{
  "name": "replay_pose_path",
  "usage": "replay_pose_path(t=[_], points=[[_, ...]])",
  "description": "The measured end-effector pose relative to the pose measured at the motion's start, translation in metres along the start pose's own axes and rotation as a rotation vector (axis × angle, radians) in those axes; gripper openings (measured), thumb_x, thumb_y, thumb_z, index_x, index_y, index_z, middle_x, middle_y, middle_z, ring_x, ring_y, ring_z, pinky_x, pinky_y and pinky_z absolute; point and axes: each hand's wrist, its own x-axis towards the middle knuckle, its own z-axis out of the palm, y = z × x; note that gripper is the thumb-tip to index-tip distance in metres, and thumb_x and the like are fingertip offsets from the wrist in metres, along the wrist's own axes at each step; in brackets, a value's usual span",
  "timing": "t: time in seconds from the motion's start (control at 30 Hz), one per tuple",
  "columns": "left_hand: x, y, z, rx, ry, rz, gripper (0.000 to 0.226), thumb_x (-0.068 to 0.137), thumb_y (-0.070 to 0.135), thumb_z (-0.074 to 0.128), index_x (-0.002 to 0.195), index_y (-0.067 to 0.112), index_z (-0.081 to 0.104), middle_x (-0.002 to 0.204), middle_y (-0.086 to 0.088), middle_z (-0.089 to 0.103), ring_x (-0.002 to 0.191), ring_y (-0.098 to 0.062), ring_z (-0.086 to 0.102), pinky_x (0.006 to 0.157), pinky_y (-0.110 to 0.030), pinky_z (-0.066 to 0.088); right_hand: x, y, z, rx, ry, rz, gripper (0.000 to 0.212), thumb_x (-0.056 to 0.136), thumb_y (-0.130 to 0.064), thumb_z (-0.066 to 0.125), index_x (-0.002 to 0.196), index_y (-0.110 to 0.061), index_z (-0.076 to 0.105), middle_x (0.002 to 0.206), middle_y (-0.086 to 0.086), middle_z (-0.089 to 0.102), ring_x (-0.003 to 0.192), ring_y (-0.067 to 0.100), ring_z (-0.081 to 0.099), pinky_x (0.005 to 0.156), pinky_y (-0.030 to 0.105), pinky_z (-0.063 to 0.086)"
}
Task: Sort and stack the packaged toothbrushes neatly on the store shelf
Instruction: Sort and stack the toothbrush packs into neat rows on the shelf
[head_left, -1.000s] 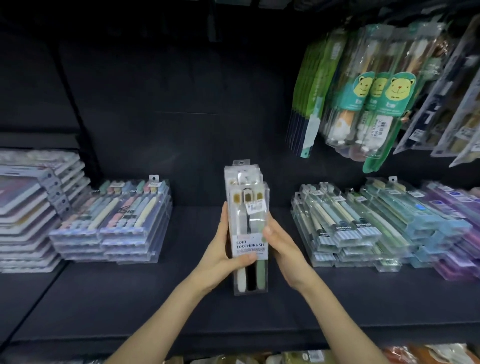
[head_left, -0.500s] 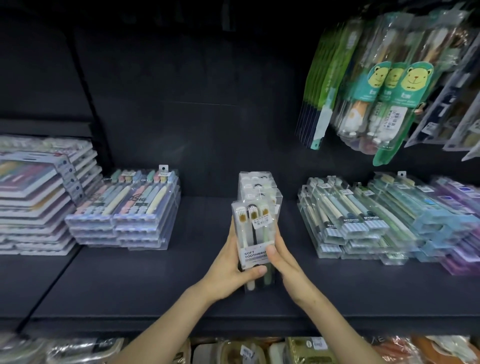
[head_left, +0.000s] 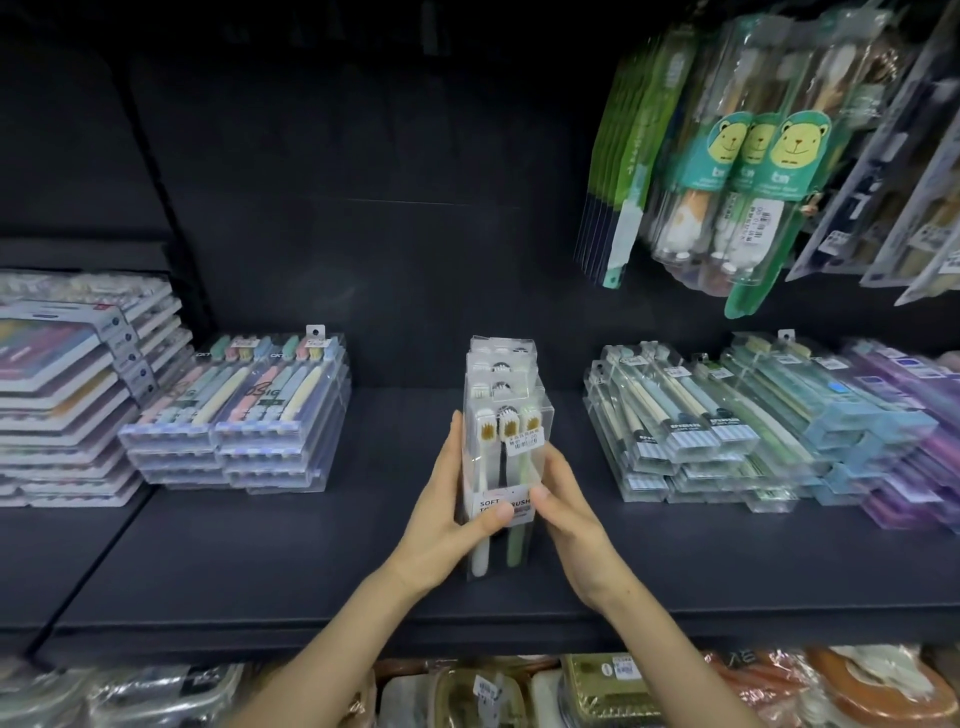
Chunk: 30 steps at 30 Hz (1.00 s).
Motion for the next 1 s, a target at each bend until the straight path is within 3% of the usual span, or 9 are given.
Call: replay_pose_path(t=[0.07,0.2,0.33,0.53,0.6,0.7,0.8,0.9,1.0], points=[[-0.001,0.001,0.002,0.043,-0.033,-0.001,0.106,0.079,0.061,0.062,0.153,0.014,0.003,0.156,0.004,0.026,0.143,-0.012,0.025,0.116,-0.047,0.026,0.001,0.000,0.002,-0.013,0.010,0.002,0.065,0.087,-0.045,0.054,0.145,-0.024,0.032,0.145,-0.007,0.046,0.135,0.012,0.041,0.106,0.023,0.039],[0.004,0.001,0.009,0.127,-0.040,0.005,0.105,0.084,0.061,0.054,0.150,0.023,-0.020,0.159,0.017,-0.001,0.146,-0.001,0.003,0.121,-0.040,0.014,0.000,0.003,0.009,-0.019,0.011,0.012,0.061,0.096,-0.046,0.041,0.151,-0.025,0.023,0.149,-0.014,0.041,0.138,0.004,0.035,0.113,0.021,0.029],[0.008,-0.006,0.006,0.180,-0.046,0.022,0.098,0.088,0.058,0.050,0.150,0.022,-0.018,0.160,0.014,0.003,0.146,-0.004,0.007,0.120,-0.044,0.018,0.001,-0.002,0.012,-0.021,0.010,0.000,0.075,0.092,-0.061,0.044,0.151,-0.024,0.020,0.145,-0.022,0.042,0.136,-0.003,0.035,0.101,0.008,0.034],[0.005,-0.012,0.007,0.173,-0.004,0.017,0.089,0.091,0.053,0.051,0.153,0.021,-0.004,0.158,0.010,0.018,0.144,-0.007,0.022,0.116,-0.043,0.028,0.003,-0.001,0.017,0.025,0.056,-0.028,0.056,0.098,-0.037,0.034,0.150,-0.020,0.024,0.146,-0.012,0.044,0.131,-0.003,0.042,0.096,0.008,0.038],[0.005,-0.010,0.009,0.129,0.025,-0.010,0.083,0.093,0.048,0.052,0.154,0.023,0.001,0.156,0.010,0.025,0.140,-0.003,0.029,0.115,-0.039,0.031,0.004,-0.005,0.022,0.034,0.079,-0.017,0.056,0.096,-0.039,0.035,0.149,-0.023,0.028,0.145,-0.010,0.046,0.129,-0.002,0.044,0.095,0.009,0.040],[0.008,0.000,0.009,0.067,0.061,-0.087,0.080,0.086,0.052,0.054,0.152,0.032,0.014,0.148,0.017,0.039,0.131,0.004,0.040,0.110,-0.026,0.036,0.008,-0.016,0.025,0.045,0.117,0.022,0.051,0.094,-0.045,0.038,0.143,-0.029,0.039,0.132,-0.014,0.058,0.122,-0.002,0.052,0.089,0.009,0.044],[0.015,0.015,-0.002,0.067,0.122,-0.161,0.072,0.076,0.064,0.059,0.141,0.045,0.036,0.125,0.027,0.058,0.114,0.010,0.053,0.095,-0.011,0.042,0.019,-0.033,0.020,0.064,0.103,0.150,0.039,0.099,-0.044,0.037,0.133,-0.031,0.052,0.119,-0.014,0.067,0.111,0.002,0.061,0.085,0.016,0.051],[0.030,0.027,-0.018,0.019,0.050,-0.284,0.047,0.082,0.057,0.064,0.125,0.040,0.057,0.109,0.017,0.070,0.102,-0.002,0.064,0.092,-0.028,0.050,0.033,-0.048,0.012,0.044,0.099,0.327,0.032,0.102,-0.038,0.036,0.120,-0.028,0.062,0.106,-0.007,0.073,0.098,0.010,0.069,0.080,0.026,0.054],[0.044,0.033,-0.029,-0.030,-0.031,-0.468,0.035,0.084,0.055,0.062,0.108,0.030,0.068,0.094,0.010,0.074,0.086,-0.010,0.071,0.072,-0.029,0.056,0.048,-0.056,0.007,0.026,0.104,0.493,0.032,0.102,-0.033,0.040,0.115,-0.017,0.065,0.103,0.005,0.074,0.096,0.023,0.070,0.070,0.032,0.055]])
